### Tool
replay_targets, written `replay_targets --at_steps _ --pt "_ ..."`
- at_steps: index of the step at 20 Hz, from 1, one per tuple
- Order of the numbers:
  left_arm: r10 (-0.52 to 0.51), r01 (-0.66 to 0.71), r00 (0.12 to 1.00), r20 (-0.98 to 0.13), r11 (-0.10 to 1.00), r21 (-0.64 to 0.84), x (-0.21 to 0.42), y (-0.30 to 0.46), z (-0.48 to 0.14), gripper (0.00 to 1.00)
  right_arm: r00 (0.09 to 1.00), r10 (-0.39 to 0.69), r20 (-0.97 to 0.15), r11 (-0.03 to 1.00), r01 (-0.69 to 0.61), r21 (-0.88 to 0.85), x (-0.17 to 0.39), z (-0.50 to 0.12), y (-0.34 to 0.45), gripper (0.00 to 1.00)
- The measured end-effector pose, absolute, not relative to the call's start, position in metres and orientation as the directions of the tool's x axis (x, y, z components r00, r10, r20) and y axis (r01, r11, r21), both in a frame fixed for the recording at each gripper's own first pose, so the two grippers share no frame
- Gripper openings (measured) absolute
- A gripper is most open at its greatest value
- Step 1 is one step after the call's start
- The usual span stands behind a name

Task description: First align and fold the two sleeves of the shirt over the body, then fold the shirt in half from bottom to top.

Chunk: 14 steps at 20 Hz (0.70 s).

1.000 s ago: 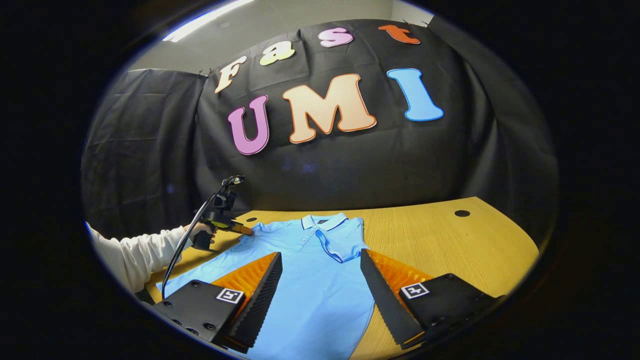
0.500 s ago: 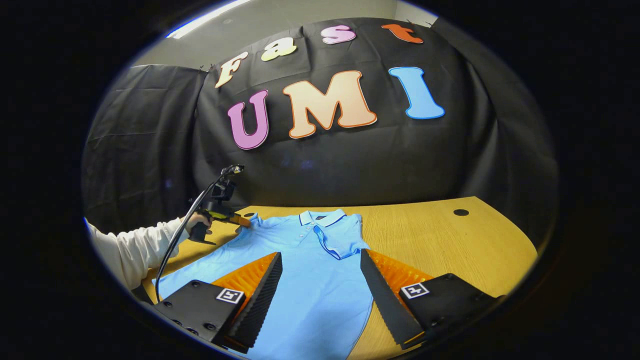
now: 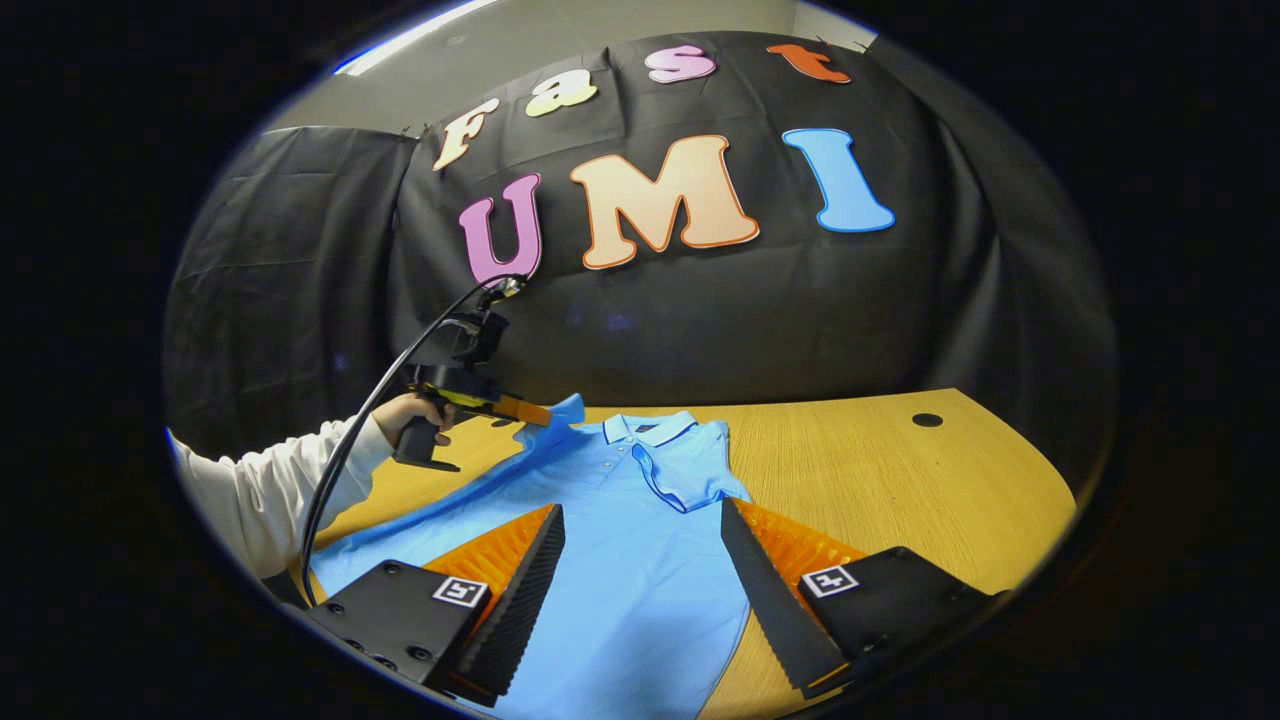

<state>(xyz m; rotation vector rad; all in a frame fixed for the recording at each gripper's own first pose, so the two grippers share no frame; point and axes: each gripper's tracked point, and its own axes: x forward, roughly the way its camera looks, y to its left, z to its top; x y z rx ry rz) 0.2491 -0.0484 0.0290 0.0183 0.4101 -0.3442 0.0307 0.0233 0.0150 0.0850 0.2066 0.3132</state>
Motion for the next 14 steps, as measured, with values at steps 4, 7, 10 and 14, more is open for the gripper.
replay_targets --at_steps 4,7,10,14 --pt "-0.357 0.369 0.823 -0.441 0.927 -0.062 0.248 -0.078 0.004 0.01 0.929 0.312 -0.198 0.949 -0.296 0.109 0.032 0.012 0.023 0.98" --pt "-0.373 0.371 0.814 -0.446 0.924 -0.095 0.245 -0.081 -0.002 0.12 0.927 0.317 -0.202 0.947 -0.299 0.113 0.031 0.012 0.024 0.98" --pt "-0.347 0.349 0.836 -0.426 0.934 -0.077 0.236 -0.069 0.008 0.58 0.925 0.32 -0.205 0.946 -0.301 0.115 0.029 0.01 0.026 0.98" --pt "-0.311 0.315 0.871 -0.381 0.948 -0.052 0.206 -0.048 0.029 0.96 0.925 0.314 -0.214 0.948 -0.295 0.116 0.029 0.008 0.027 0.98"
